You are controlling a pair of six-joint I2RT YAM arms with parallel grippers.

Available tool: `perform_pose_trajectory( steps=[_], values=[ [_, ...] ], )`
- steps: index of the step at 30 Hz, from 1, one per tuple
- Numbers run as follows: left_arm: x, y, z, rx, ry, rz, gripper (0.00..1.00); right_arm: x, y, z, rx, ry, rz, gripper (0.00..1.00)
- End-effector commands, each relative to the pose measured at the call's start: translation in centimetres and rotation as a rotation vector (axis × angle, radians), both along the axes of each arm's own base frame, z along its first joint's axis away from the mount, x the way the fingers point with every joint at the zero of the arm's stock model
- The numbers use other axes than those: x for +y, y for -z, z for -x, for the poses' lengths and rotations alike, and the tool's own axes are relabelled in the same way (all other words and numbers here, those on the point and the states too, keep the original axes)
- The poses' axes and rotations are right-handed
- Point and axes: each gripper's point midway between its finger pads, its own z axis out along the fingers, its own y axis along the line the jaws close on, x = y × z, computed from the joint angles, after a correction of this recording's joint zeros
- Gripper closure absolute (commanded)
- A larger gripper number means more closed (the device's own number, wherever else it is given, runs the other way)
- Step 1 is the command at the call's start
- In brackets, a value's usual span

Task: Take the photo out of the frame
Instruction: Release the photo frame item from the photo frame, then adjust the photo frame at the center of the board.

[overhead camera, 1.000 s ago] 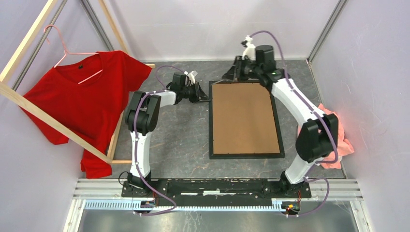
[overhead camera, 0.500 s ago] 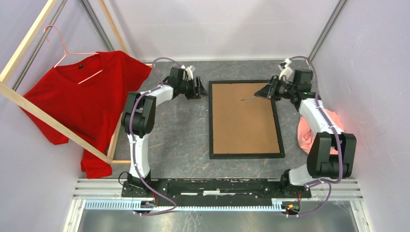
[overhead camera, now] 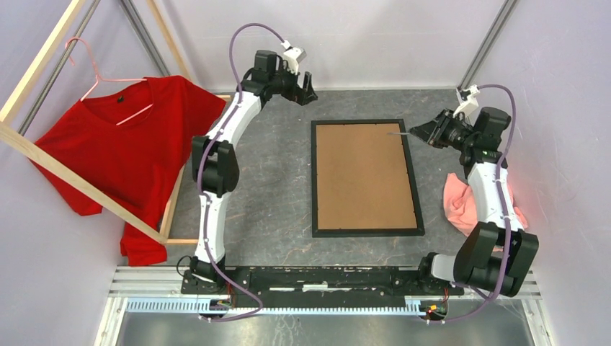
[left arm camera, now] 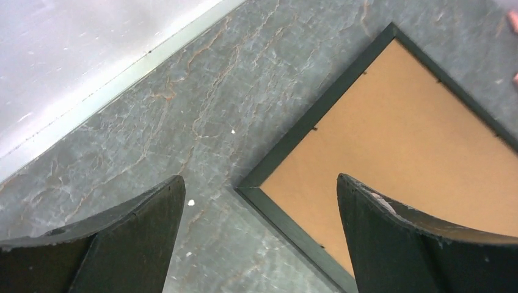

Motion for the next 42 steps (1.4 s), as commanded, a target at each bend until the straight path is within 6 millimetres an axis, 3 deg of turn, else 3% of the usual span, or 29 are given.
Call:
perform_pose_trajectory(
  steps=[1,13,21,27,30,36,42],
  values=[
    [-1.2,5.3,0.0,-0.049,0.139,-0.183,0.0,-1.5,-1.0,0.3,-0.072,0.023,0.005,1.0],
    [-4.9,11.1,-1.1,-0.107,0.234,-0.283,0.0,-3.1,-0.4,0.7,-0.079,0.071,-0.012,1.0],
    [-4.8,13.3,-2.9,-0.111,0.185,-0.312,0.0,-3.2,-0.2,0.5,-0.089,0.078,-0.02,1.0],
    [-4.9,14.7,-2.3,-0.082,0.214,-0.309,0.04,-3.3,-0.3,0.6,-0.095,0.082,-0.02,1.0],
    [-5.0,15.2,-2.0,-0.063,0.217,-0.306,0.11,-3.4,-0.3,0.6,-0.094,0.088,-0.023,1.0],
    [-4.2,16.6,-1.8,-0.011,0.19,-0.312,0.38,-3.5,-0.5,0.7,-0.099,0.092,-0.029,1.0],
    [-1.3,17.4,-2.3,0.077,0.062,-0.309,0.57,-3.4,-0.8,0.8,-0.108,0.086,-0.031,1.0]
  ],
)
